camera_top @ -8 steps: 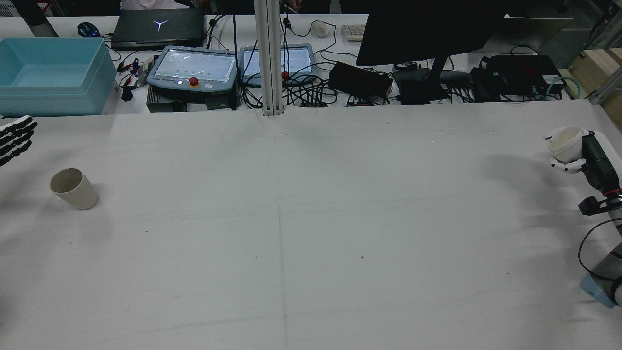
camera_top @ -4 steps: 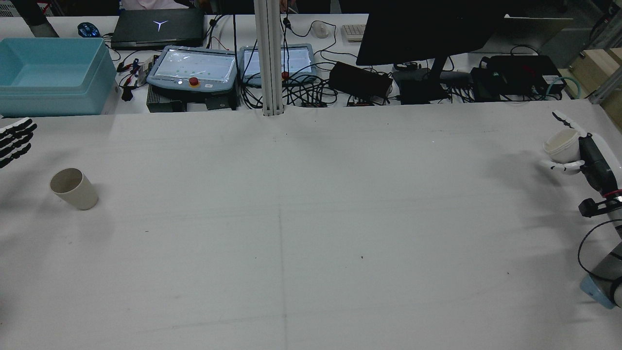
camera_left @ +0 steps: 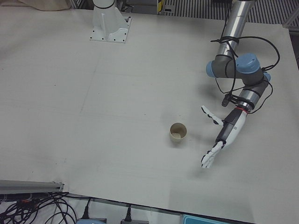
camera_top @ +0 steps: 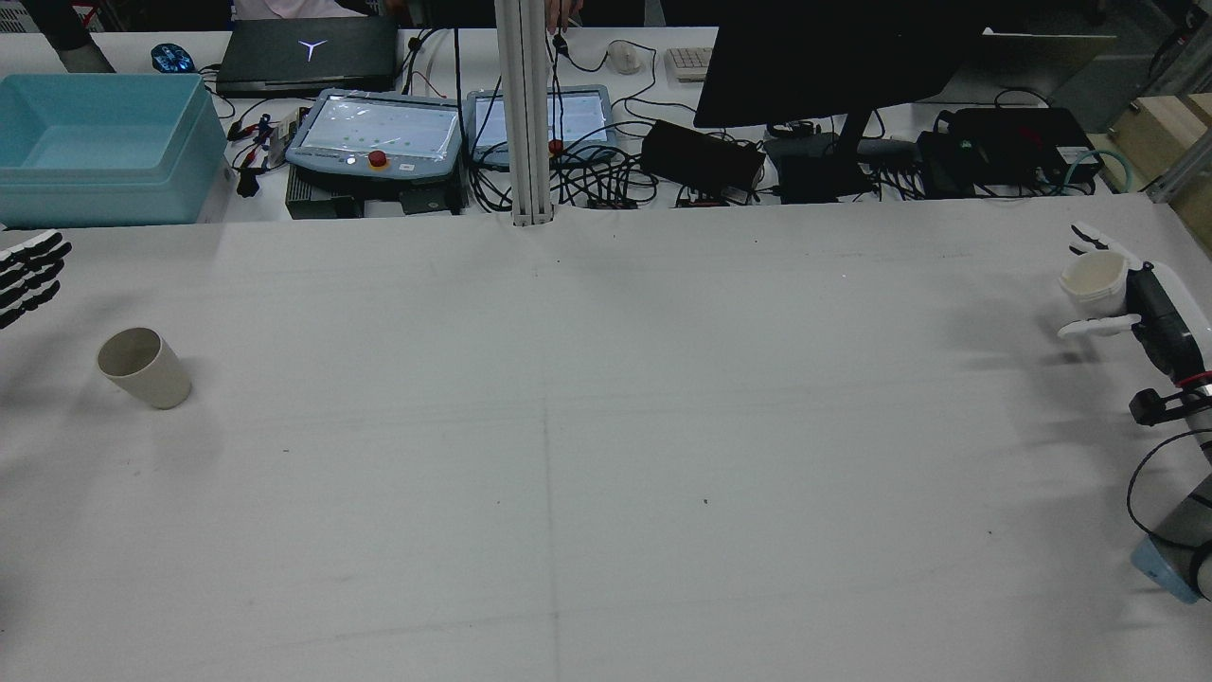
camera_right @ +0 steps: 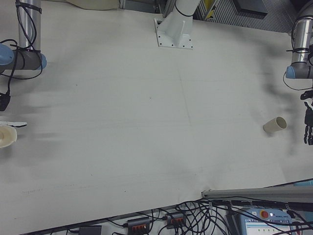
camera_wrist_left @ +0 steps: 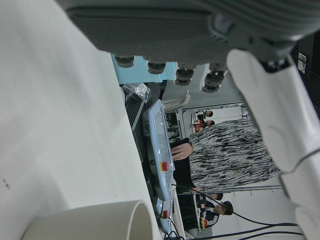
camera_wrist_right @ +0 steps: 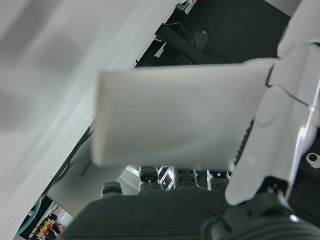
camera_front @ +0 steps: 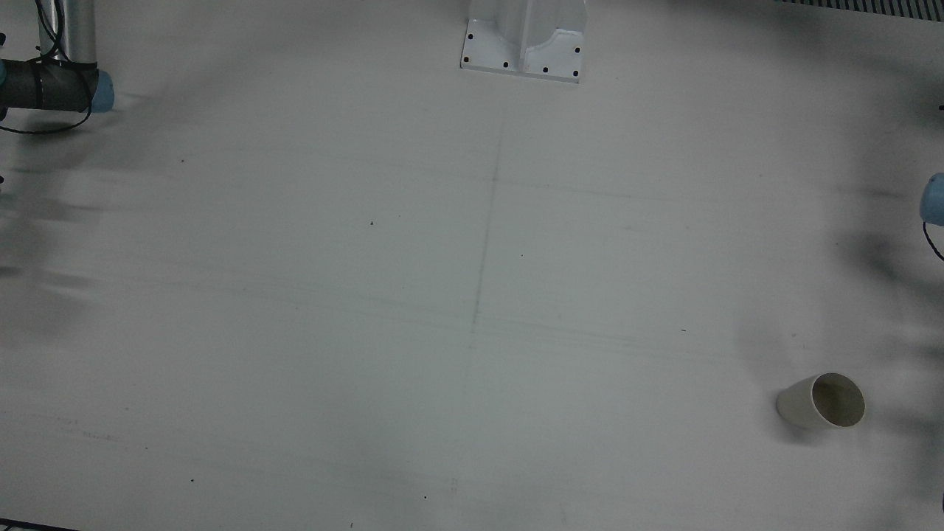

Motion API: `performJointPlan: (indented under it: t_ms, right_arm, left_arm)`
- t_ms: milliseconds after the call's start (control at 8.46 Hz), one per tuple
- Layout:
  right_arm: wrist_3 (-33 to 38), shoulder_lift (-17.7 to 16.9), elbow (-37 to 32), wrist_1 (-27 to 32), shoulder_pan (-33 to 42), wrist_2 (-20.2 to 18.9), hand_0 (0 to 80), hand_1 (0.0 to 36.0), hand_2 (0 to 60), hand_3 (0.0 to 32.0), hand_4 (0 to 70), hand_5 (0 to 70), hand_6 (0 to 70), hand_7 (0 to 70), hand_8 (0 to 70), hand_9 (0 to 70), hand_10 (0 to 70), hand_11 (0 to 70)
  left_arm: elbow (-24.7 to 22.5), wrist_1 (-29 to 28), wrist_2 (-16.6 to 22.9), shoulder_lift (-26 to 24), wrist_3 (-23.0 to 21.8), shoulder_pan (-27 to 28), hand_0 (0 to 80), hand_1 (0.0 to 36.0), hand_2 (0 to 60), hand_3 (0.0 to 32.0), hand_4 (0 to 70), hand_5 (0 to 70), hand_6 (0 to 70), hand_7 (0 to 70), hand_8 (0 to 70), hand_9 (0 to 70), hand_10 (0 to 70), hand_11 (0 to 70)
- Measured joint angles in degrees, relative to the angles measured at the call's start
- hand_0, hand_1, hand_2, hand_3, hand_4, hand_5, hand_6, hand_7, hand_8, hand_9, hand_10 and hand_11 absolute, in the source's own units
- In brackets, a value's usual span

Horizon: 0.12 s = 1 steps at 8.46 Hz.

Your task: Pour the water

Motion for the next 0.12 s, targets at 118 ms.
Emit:
performJointPlan:
  t_ms: [118]
  right_arm:
    - [-0.09, 0.00, -0.30, 0.02, -0.02, -0.02, 53.2, 13.6, 0.0, 0.0, 11.6, 8.8, 28.8, 21.5, 15.0, 14.9, 0.0, 0.0]
  left_arm:
    - [0.04, 0.03, 0.00, -0.04, 0.02, 0.01, 51.3, 1.0, 0.0, 8.8, 17.6, 0.0, 8.3, 3.9, 3.1, 0.0, 0.0, 0.0]
